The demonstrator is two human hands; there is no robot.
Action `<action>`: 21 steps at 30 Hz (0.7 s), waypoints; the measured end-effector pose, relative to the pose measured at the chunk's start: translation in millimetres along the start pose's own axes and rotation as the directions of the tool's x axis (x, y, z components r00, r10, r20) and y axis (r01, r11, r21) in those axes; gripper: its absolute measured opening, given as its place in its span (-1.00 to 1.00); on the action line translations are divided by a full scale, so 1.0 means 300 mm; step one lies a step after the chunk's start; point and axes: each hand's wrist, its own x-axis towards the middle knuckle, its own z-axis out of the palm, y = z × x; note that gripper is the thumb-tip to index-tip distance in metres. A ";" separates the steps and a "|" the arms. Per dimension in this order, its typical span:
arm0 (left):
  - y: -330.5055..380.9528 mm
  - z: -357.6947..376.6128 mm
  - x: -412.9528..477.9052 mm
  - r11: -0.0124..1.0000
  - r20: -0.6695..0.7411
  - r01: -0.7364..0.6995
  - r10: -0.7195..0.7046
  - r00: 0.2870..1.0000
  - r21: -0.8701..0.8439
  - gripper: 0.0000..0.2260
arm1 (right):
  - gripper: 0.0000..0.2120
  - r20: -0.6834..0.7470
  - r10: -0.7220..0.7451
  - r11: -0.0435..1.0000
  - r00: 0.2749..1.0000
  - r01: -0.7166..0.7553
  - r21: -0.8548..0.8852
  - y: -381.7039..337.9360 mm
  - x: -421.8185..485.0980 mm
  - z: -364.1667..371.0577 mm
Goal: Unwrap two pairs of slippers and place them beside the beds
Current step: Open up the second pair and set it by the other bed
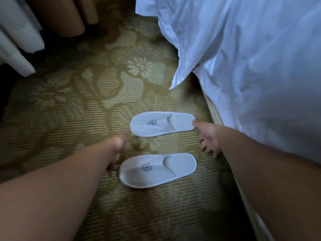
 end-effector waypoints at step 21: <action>-0.012 0.076 -0.019 0.994 -0.072 0.101 -0.103 0.992 -0.030 -0.22 | -0.10 0.006 -0.030 0.999 1.000 0.030 -0.039 0.073 0.038 0.070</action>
